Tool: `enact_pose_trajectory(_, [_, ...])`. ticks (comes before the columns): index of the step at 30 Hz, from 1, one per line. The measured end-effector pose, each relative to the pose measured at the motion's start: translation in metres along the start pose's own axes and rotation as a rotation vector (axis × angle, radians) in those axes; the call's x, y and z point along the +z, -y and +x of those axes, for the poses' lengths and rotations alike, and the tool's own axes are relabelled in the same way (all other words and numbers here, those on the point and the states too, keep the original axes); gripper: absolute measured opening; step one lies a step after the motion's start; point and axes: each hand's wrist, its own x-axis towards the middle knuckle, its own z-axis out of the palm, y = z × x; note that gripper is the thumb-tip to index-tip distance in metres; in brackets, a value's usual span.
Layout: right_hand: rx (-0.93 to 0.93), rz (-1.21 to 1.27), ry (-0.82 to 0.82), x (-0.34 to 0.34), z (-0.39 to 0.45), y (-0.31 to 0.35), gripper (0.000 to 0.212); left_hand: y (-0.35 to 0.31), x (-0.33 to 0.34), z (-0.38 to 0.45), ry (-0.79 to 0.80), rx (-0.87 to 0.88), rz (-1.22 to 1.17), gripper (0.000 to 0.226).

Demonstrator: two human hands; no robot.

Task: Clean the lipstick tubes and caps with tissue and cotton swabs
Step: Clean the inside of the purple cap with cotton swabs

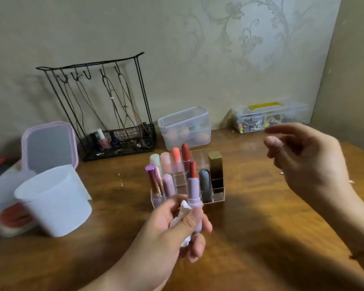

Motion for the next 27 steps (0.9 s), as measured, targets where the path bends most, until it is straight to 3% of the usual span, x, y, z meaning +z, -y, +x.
enact_pose_trajectory(2, [-0.042,0.079,0.139,0.014,-0.022,0.027,0.012,-0.004,-0.009,-0.006,-0.061,-0.006,-0.111,0.04])
enact_pose_trajectory(4, [-0.075,0.238,0.278,0.029,-0.043,0.042,0.0,-0.006,-0.012,-0.008,-0.092,0.023,-0.202,0.037])
enact_pose_trajectory(9, [-0.164,0.369,0.484,0.049,-0.069,0.043,0.011,-0.007,-0.015,-0.013,0.02,-0.001,-0.318,0.034])
enact_pose_trajectory(14, [-0.207,0.327,0.356,0.049,-0.072,0.049,0.009,-0.011,-0.019,-0.012,0.033,0.036,-0.321,0.029])
enact_pose_trajectory(21, [-0.218,0.169,0.335,0.046,-0.072,0.049,0.013,-0.01,-0.019,-0.011,0.1,0.022,-0.309,0.027])
enact_pose_trajectory(27, [-0.167,0.272,0.363,0.047,-0.073,0.056,0.012,-0.01,-0.019,-0.012,0.111,0.05,-0.277,0.027])
